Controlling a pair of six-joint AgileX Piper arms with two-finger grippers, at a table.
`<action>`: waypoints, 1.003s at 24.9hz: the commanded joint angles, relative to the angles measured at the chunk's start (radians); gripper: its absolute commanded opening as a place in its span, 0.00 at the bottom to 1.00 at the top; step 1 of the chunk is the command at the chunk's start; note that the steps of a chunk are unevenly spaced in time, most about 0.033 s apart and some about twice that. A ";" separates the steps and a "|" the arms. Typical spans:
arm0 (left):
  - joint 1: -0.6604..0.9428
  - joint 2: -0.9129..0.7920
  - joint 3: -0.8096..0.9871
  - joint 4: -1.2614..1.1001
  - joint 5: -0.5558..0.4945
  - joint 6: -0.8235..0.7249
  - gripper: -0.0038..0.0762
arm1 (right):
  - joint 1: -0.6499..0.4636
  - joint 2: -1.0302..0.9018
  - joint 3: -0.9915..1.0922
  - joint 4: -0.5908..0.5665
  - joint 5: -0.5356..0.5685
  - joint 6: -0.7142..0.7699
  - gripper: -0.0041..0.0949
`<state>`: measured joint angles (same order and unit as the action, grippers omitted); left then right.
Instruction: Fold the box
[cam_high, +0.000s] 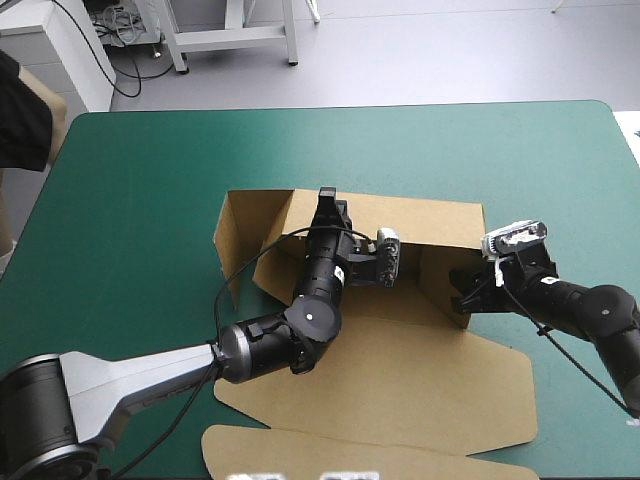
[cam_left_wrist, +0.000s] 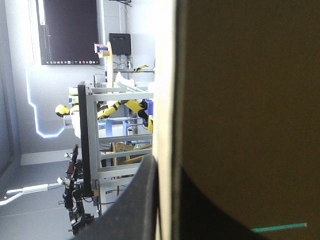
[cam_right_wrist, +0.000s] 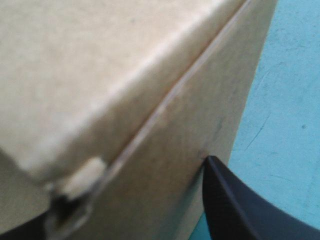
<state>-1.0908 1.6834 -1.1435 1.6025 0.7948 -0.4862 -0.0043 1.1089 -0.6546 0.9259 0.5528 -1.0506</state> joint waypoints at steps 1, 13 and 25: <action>-0.005 -0.034 -0.021 -0.023 -0.037 -0.017 0.04 | 0.004 -0.012 -0.025 0.055 -0.053 -0.028 0.31; -0.005 -0.034 -0.021 -0.021 -0.045 -0.017 0.04 | 0.005 -0.007 -0.025 0.057 -0.078 -0.032 0.07; -0.005 -0.034 -0.021 -0.010 -0.098 -0.009 0.04 | 0.005 -0.003 -0.028 -0.097 -0.132 0.129 0.05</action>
<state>-1.0908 1.6800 -1.1487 1.6065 0.7616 -0.4842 0.0017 1.1137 -0.6556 0.8446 0.4304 -0.9353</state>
